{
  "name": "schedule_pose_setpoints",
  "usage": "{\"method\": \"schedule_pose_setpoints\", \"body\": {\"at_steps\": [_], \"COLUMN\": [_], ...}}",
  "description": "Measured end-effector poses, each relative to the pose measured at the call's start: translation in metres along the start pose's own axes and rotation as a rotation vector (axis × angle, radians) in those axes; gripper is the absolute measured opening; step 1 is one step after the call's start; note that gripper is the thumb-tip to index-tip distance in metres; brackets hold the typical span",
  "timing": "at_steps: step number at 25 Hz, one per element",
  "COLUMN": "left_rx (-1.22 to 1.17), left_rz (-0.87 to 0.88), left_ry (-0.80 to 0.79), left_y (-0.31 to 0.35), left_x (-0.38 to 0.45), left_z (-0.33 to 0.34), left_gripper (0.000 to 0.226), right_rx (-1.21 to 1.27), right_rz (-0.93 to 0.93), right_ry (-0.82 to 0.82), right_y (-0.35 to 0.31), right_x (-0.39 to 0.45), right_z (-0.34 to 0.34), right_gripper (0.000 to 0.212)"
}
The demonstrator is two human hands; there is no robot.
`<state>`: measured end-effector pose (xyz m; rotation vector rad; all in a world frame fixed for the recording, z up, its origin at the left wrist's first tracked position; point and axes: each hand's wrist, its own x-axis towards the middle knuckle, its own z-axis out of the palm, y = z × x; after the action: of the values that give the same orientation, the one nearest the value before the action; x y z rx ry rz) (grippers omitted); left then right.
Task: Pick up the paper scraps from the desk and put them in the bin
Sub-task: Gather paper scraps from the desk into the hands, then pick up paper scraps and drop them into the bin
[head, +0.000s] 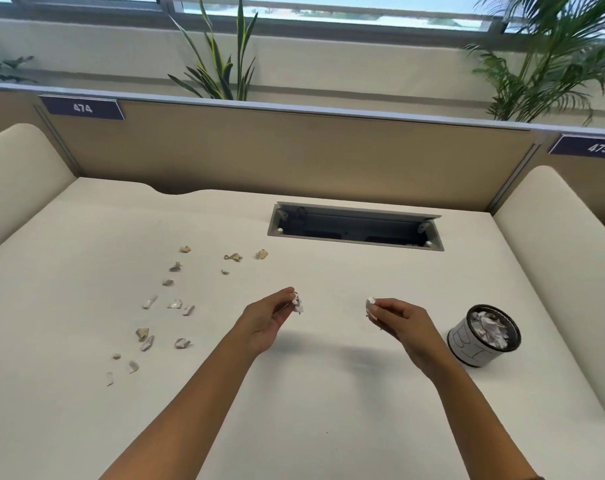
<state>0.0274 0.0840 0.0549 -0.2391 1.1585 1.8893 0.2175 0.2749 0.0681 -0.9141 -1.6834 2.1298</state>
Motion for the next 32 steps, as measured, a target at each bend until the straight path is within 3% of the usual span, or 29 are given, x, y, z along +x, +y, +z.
{"method": "schedule_pose_setpoints", "body": {"at_steps": [6, 12, 15, 23, 27, 32], "left_rx": [0.002, 0.013, 0.012, 0.062, 0.126, 0.255], "left_rz": [-0.029, -0.055, -0.07, -0.111, -0.136, -0.163], "left_ry": [-0.052, -0.074, -0.071, -0.086, -0.138, -0.224], "left_y": [-0.019, -0.039, -0.047, -0.075, -0.095, -0.124], "left_x": [0.0, -0.001, -0.001, 0.003, 0.005, 0.009], "left_z": [0.034, 0.061, 0.073, 0.11, 0.14, 0.189], "left_gripper": [0.011, 0.013, 0.013, 0.015, 0.019, 0.021], "right_rx": [-0.031, -0.587, -0.795, -1.072, -0.879, -0.333], "right_rz": [-0.091, -0.091, -0.041, 0.098, 0.06, -0.001], "right_ry": [0.243, 0.603, 0.603, 0.48, 0.44, 0.447], "right_y": [-0.029, -0.034, -0.023, -0.018, -0.031, -0.043], "right_x": [-0.019, -0.032, -0.023, 0.002, -0.005, -0.02], "right_z": [-0.078, -0.143, -0.152, -0.154, -0.168, -0.19], "right_gripper": [0.013, 0.005, 0.01, 0.017, 0.013, 0.012]}}
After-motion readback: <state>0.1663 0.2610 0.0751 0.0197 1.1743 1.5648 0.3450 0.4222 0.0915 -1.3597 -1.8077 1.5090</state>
